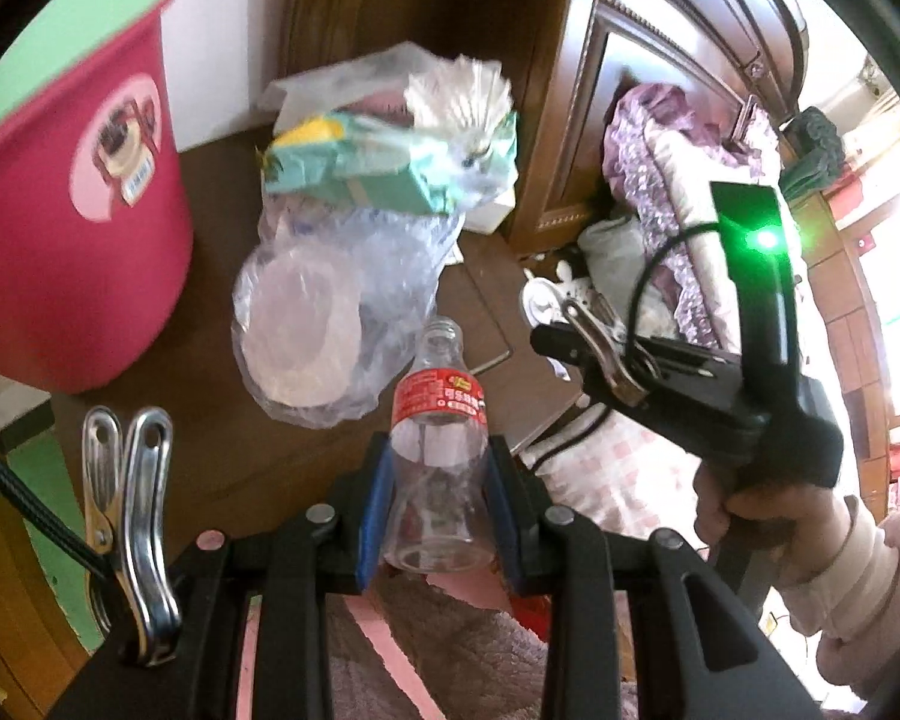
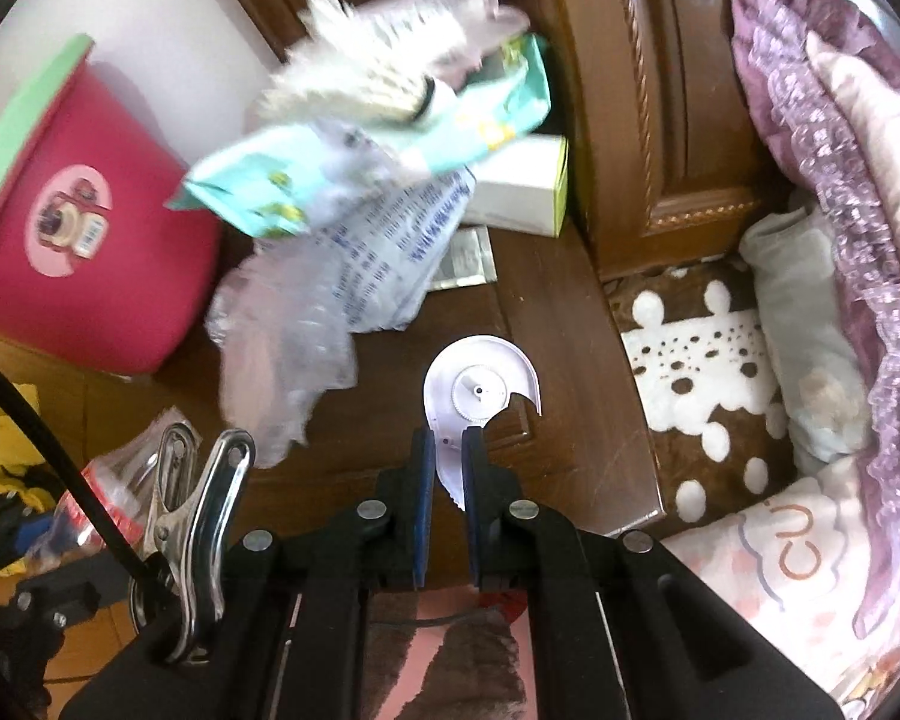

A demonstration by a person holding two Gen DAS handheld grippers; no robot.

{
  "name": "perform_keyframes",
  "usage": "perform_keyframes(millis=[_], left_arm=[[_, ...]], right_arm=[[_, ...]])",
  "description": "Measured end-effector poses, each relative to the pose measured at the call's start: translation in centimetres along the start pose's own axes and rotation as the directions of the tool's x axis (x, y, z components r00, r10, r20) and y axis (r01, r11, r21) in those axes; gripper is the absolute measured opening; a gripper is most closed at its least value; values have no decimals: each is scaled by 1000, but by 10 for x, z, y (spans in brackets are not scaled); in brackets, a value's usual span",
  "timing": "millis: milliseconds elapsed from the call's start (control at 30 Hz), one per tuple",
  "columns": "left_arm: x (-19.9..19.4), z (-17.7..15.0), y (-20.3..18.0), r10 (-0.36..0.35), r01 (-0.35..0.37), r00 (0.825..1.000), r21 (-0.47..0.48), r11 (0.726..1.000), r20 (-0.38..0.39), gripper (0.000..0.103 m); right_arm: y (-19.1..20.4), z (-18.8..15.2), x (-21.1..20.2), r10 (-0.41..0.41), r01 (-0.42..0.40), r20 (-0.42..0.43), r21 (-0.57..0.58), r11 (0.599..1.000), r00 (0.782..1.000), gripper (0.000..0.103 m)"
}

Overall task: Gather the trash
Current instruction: 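Lift the bottle and white plastic piece from the nightstand with both tools, then carry the bottle and white plastic piece over the red bin with both tools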

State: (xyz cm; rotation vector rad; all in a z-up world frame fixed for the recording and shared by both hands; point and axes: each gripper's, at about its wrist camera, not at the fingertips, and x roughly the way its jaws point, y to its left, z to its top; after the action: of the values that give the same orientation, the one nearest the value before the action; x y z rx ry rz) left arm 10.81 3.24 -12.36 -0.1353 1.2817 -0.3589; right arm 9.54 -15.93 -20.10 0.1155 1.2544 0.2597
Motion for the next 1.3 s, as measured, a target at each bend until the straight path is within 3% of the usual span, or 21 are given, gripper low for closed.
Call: perform_keyframes(millis=[467, 667, 900, 1133, 1300], left_arm=[[-86, 26, 12, 17, -15, 989, -17, 1000, 145, 31], [-124, 41, 35, 41, -29, 976, -61, 998, 215, 31], [-159, 61, 75, 121, -89, 951, -122, 989, 286, 31], [-166, 80, 123, 190, -143, 943, -183, 973, 274, 31], [-156, 90, 151, 206, -159, 952, -209, 965, 225, 32]], right_arm=[[55, 13, -88, 61, -58, 108, -28, 998, 992, 10], [87, 25, -118, 91, -79, 155, -79, 994, 984, 10], [126, 44, -143, 124, -96, 201, -141, 985, 972, 10], [152, 57, -153, 130, -91, 226, -175, 980, 965, 10], [161, 63, -153, 115, -75, 236, -172, 982, 965, 10]])
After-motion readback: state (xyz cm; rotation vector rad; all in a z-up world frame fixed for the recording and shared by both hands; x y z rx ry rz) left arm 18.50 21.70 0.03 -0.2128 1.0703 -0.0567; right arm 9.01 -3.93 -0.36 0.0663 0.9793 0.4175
